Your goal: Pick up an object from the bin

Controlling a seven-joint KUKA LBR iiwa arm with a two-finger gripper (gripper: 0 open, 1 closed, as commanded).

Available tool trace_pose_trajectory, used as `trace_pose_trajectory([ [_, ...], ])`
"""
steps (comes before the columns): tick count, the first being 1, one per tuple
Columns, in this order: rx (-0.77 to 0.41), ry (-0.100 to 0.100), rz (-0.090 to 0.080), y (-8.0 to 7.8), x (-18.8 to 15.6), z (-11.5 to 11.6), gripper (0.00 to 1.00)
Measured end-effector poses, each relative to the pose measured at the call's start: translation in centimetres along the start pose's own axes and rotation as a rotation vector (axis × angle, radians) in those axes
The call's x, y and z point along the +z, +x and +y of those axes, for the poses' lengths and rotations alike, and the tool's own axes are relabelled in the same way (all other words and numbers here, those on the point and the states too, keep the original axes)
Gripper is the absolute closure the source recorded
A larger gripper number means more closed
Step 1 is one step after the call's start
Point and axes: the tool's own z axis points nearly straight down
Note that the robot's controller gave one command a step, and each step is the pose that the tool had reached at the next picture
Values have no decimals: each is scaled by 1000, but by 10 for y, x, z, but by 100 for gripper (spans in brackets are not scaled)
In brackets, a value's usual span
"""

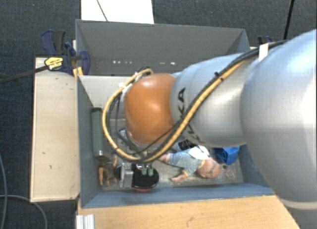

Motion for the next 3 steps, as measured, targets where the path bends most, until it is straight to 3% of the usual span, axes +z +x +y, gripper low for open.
trace_pose_trajectory([
  [1, 6, -2, -8, -2, -4, -1, 0],
  [2, 63, -4, -11, -24, 40, -61, 0],
  [3, -98, -9, -37, -12, 63, -145, 100],
])
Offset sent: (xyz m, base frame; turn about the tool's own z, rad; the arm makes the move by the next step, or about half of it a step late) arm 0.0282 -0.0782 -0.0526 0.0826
